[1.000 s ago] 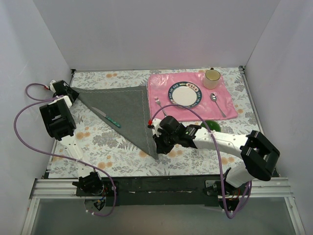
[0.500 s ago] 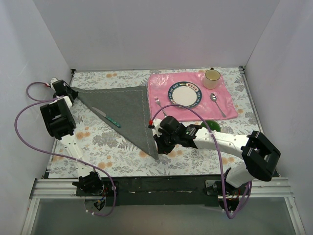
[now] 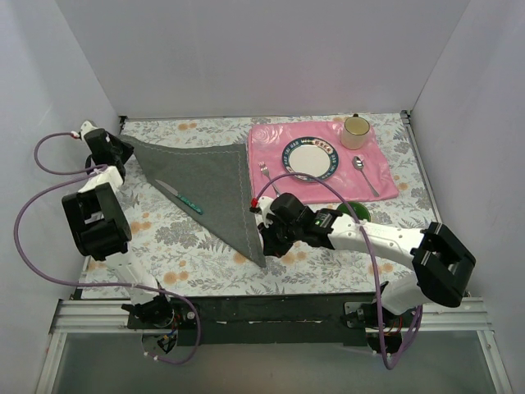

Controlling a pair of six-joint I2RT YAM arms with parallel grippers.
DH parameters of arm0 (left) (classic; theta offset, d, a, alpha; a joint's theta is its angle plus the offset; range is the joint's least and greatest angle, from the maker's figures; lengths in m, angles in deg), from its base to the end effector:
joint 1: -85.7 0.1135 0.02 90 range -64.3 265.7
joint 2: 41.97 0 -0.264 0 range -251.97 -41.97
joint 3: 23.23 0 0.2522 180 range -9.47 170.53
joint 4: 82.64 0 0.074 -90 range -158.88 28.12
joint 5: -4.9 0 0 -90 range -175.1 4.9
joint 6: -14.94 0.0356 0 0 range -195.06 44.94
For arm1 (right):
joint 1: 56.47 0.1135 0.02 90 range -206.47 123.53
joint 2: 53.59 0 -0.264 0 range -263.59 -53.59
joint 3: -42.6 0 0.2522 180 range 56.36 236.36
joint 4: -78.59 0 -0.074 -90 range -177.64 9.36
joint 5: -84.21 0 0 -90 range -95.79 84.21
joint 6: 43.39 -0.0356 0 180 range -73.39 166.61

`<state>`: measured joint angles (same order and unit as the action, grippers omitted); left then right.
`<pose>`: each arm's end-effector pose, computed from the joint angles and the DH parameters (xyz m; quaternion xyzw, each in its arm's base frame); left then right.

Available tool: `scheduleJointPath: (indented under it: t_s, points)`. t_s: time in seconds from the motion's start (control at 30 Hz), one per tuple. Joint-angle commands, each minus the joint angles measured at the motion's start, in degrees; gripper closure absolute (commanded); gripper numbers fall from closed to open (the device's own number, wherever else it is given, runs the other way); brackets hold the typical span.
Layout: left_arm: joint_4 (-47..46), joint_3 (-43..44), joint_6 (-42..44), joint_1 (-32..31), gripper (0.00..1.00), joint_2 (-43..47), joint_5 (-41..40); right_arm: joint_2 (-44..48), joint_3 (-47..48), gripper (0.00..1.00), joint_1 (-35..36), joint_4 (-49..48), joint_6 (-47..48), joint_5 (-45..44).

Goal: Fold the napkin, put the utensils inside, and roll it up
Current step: Fold the napkin

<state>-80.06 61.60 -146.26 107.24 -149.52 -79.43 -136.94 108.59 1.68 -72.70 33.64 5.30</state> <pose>0.4023 0.1550 0.2210 -0.5925 0.6014 -0.2623 0.4675 0.1555 0.2633 0.2220 -0.3880 0.8384 0.2894 0.2507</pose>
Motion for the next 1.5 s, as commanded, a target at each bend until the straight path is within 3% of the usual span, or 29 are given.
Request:
scheduleJointPath:
  t_s: [0.0,0.47,0.87,1.0,1.03,1.1,1.13,1.2,1.33,1.47]
  points:
    - [3.43,-4.44,-2.54,-2.11,0.99,7.60,3.20,3.45,-1.69,0.96,0.21,-2.72,-0.82,0.69]
    - [9.95,-20.87,-4.03,-14.85,0.97,24.48,0.92,6.36,-5.99,0.96,0.21,-5.01,-2.41,0.68]
    - [12.85,-29.76,-6.41,-17.41,0.93,28.01,0.57,5.13,-6.87,0.96,0.21,-6.85,-3.02,2.18]
    - [13.11,-30.37,-6.14,-17.50,0.82,27.83,2.41,4.87,-7.31,0.96,0.21,-7.29,-3.20,2.35]
    - [13.29,-30.37,-6.14,-17.41,0.69,27.92,4.24,4.87,-7.32,0.96,0.21,-7.38,-3.29,2.44]
    - [14.95,-29.94,-5.45,-17.50,0.60,28.97,6.36,4.69,-7.32,0.96,0.12,-7.12,-3.20,2.36]
    - [15.39,-29.94,-5.27,-17.58,0.47,29.93,8.28,4.78,-7.32,0.96,0.21,-7.12,-3.20,2.27]
    - [18.72,-29.06,-4.22,-17.50,0.33,33.97,8.74,4.69,-7.14,0.96,0.21,-6.51,-2.94,2.18]
    - [23.05,-27.47,-3.77,-17.41,0.27,40.04,10.14,4.43,-6.26,0.96,0.12,-6.41,-2.85,2.53]
    - [23.31,-27.56,-5.70,-17.32,0.32,39.36,11.47,1.80,-3.63,0.96,0.21,-6.50,-2.76,4.20]
